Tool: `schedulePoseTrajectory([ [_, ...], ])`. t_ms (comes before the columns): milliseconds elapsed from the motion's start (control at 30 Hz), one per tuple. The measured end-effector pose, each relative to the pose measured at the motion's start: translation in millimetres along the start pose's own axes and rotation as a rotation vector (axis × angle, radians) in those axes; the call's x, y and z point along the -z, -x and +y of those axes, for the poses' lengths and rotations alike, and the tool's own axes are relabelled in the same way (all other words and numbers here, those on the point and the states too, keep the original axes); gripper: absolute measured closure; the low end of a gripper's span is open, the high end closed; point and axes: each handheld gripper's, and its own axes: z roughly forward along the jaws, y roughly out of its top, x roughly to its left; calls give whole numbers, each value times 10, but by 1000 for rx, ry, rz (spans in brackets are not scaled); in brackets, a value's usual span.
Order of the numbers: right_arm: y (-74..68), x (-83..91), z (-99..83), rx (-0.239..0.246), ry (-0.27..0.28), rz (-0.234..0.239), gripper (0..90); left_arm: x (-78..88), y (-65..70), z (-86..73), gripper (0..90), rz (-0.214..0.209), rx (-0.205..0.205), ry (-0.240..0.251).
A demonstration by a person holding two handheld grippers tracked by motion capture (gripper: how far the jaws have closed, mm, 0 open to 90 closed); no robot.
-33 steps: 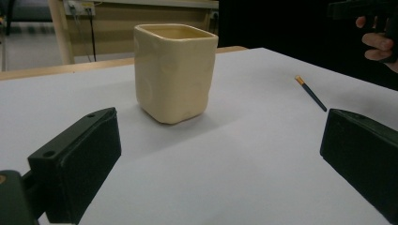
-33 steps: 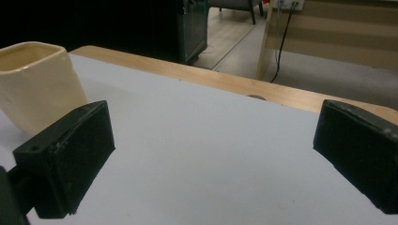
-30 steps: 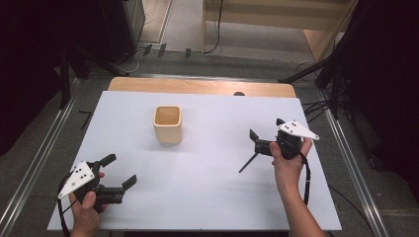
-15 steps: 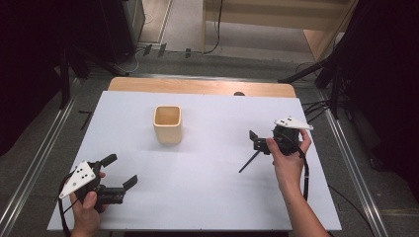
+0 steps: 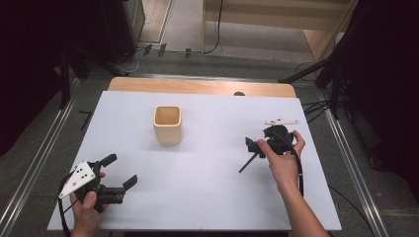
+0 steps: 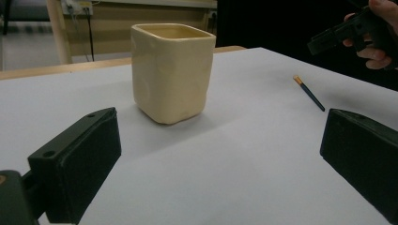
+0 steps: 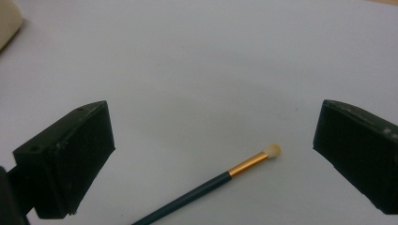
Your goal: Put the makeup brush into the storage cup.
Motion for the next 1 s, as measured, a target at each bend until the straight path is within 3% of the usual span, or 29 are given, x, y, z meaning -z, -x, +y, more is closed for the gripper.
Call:
schedulePoseTrajectory([
  [267, -18, -68, -8, -9, -71, 19, 0, 0, -1, -1, 0, 0, 0, -2],
  [333, -19, -114, -12, -18, -119, 21, 0, -1, 0, 0, 0, 0, 0, -2],
  [600, -21, -218, -20, -39, -222, 22, 0, -1, -5, -1, 0, 1, 0, -4],
  [1000, -31, -252, -10, -60, -323, 12, 131, -3, -6, -1, 0, -1, 2, -6],
])
